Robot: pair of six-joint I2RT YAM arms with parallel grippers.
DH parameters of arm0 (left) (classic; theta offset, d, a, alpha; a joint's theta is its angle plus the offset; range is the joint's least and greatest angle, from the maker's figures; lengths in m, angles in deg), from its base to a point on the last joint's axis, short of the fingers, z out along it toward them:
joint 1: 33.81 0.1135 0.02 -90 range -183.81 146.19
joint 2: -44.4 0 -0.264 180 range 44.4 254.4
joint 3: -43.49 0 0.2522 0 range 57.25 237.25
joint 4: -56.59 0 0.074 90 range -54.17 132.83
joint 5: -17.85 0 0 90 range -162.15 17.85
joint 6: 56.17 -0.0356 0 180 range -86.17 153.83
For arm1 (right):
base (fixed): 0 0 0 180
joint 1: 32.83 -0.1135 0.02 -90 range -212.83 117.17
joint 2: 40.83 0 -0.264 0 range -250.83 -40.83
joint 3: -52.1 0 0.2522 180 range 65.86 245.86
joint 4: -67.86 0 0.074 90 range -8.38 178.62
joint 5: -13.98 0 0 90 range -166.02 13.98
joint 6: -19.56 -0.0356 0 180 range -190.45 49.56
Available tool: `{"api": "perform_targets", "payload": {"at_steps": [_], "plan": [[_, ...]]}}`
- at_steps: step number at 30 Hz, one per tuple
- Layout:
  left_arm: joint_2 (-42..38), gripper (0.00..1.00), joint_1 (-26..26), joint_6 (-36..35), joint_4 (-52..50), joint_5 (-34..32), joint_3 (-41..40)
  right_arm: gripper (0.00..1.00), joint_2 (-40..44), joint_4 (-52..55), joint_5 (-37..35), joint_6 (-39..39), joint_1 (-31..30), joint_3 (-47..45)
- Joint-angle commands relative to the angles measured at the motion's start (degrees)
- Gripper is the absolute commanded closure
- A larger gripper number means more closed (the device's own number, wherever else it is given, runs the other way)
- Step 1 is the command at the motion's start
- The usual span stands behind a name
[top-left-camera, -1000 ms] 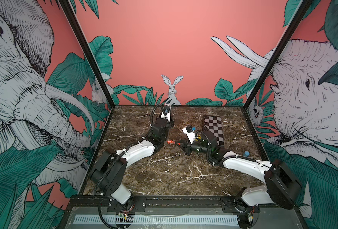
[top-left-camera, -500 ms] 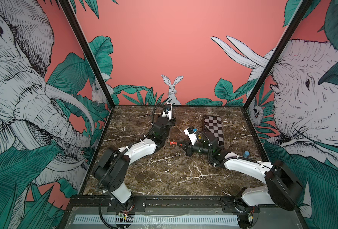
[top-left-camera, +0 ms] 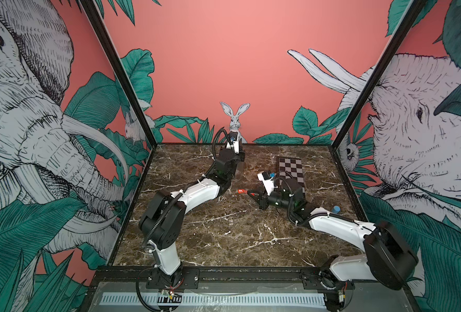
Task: Remove the label from the bottle
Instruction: Place the bottle at the center of the board.
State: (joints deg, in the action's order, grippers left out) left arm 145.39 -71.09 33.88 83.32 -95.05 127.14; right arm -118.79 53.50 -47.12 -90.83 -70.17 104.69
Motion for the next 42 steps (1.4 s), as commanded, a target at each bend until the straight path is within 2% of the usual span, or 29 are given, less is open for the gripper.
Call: {"api": "perform_targets", "payload": {"at_steps": [1,18,40,42], "plan": [[-0.9,1.00,0.5,1.9,4.7,1.2,3.6,1.00,1.3,-2.1,0.3,-0.4,1.0,-0.9],[5.9,1.00,2.1,3.3,4.3,4.4,10.1,1.00,0.3,-3.1,1.7,-1.1,2.5,-1.3],[4.2,1.00,2.1,3.1,5.6,5.6,6.1,1.00,-1.1,-5.6,2.9,-2.6,2.5,-1.7],[4.2,0.97,2.1,3.0,5.6,5.8,5.9,1.00,-1.2,-5.7,2.9,-2.6,2.5,-1.7]]}}
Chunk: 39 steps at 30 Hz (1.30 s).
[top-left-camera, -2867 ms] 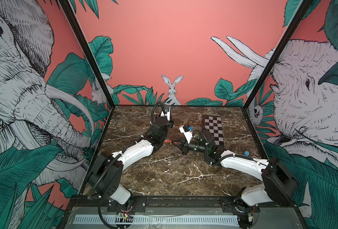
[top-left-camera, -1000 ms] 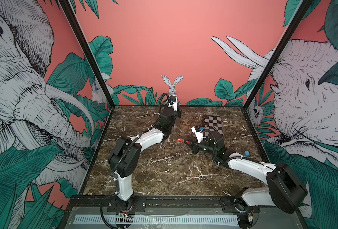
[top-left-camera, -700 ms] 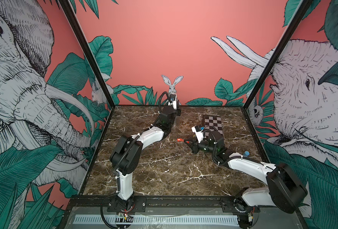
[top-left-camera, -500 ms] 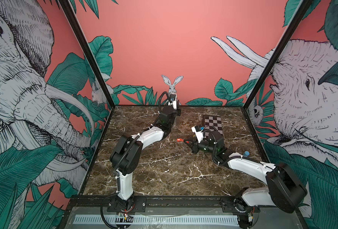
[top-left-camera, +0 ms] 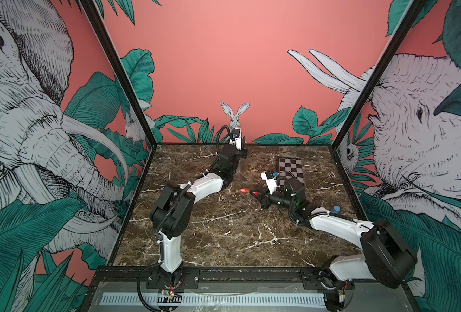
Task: Remove the label from the bottle
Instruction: Place the bottle at the center of the board.
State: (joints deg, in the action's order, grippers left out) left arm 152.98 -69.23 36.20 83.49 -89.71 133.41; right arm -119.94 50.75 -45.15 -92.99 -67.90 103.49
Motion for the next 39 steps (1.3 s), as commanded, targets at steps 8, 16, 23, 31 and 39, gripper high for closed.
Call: {"api": "perform_targets", "payload": {"at_steps": [8,16,23,31,39], "plan": [[-3.6,0.81,0.2,0.5,6.0,1.1,-1.3,1.00,-0.2,-3.4,0.9,-0.6,0.3,-0.8],[-4.2,0.64,0.2,0.4,6.0,1.8,-2.0,1.00,-0.2,-4.1,0.9,-0.9,0.3,-1.2],[-4.7,0.60,0.2,0.5,6.2,1.9,-2.9,1.00,-0.2,-4.7,0.9,-1.2,0.3,-1.4],[-6.1,0.45,0.1,-0.3,6.7,1.8,-4.7,1.00,0.0,-5.0,1.0,-1.4,0.3,-1.8],[-9.2,0.35,-0.5,-2.3,7.0,2.2,-8.1,1.00,0.4,-4.9,1.5,-2.0,0.3,-2.3]]}}
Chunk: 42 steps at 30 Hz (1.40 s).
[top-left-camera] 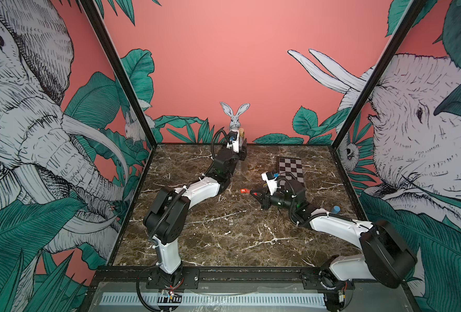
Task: Remove the label from the bottle
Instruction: Place the bottle at the center of the board, then place the label at the center of the board.
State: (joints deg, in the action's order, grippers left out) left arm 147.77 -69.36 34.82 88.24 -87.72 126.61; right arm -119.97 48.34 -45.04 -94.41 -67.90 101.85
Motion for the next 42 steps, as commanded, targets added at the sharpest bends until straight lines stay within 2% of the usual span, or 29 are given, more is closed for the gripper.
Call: {"api": "perform_targets", "payload": {"at_steps": [1,7,12,17,23,30,36,42], "plan": [[-4.9,0.34,-0.6,-1.2,2.1,0.1,-1.9,1.00,0.7,-2.2,1.5,-0.8,0.3,-0.6],[-12.5,0.31,-1.7,-1.4,-0.5,-1.9,-8.8,1.00,3.6,4.3,1.3,-2.7,0.3,-1.0],[-22.1,0.30,-3.4,1.0,-7.6,-2.3,-17.4,1.00,7.6,10.8,-0.2,-8.5,0.3,-2.2],[-32.4,0.32,-4.3,4.4,-21.4,1.8,-23.6,1.00,6.6,15.7,-0.9,-18.7,0.3,-2.6],[-40.1,0.36,-6.6,8.1,-31.0,9.4,-30.1,1.00,-0.9,10.1,3.4,-29.3,0.3,-3.3],[-40.1,0.40,-7.5,12.6,-34.8,20.6,-33.1,1.00,-8.2,11.3,5.7,-32.8,0.3,0.0],[-40.2,0.42,-7.8,13.7,-38.5,24.9,-34.4,1.00,-9.2,17.7,4.7,-31.8,0.3,1.1],[-37.4,0.49,-9.6,13.6,-44.3,26.3,-33.8,1.00,-8.9,19.5,4.3,-30.7,0.4,0.7]]}}
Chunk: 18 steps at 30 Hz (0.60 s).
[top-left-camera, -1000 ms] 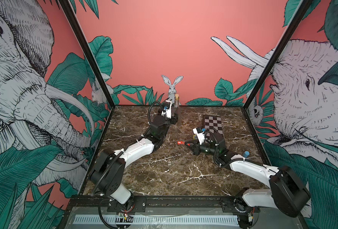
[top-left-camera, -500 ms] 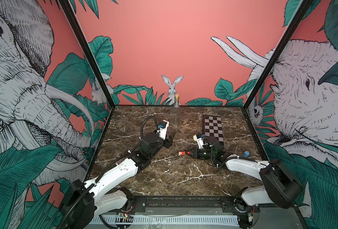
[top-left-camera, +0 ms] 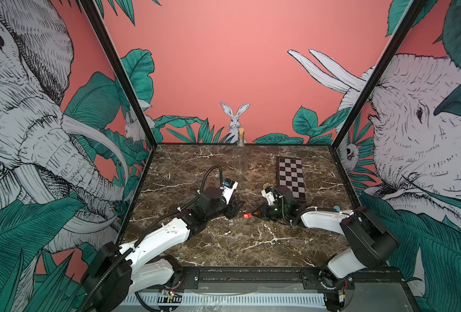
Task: Remove the label from the bottle
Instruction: Place the label at the center of the board.
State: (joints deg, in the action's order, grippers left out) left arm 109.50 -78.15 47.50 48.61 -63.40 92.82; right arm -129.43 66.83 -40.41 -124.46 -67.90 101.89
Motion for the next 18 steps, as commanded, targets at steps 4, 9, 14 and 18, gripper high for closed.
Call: {"api": "perform_targets", "payload": {"at_steps": [4,9,14,18], "plan": [[3.2,0.55,-2.2,0.0,-9.3,-1.2,1.2,1.00,-0.2,-0.5,-0.2,-0.6,0.5,0.4],[6.8,0.63,-4.6,-0.4,-8.5,-3.6,1.2,1.00,-2.1,-2.5,0.3,-1.0,0.6,0.5],[10.3,0.72,-6.6,-2.2,-7.4,-2.6,2.3,1.00,-2.7,-3.0,0.8,-0.9,0.6,0.5],[12.4,0.78,-6.9,-3.1,-7.1,-2.3,3.4,1.00,-2.7,-3.1,0.9,-0.9,0.5,0.4]]}}
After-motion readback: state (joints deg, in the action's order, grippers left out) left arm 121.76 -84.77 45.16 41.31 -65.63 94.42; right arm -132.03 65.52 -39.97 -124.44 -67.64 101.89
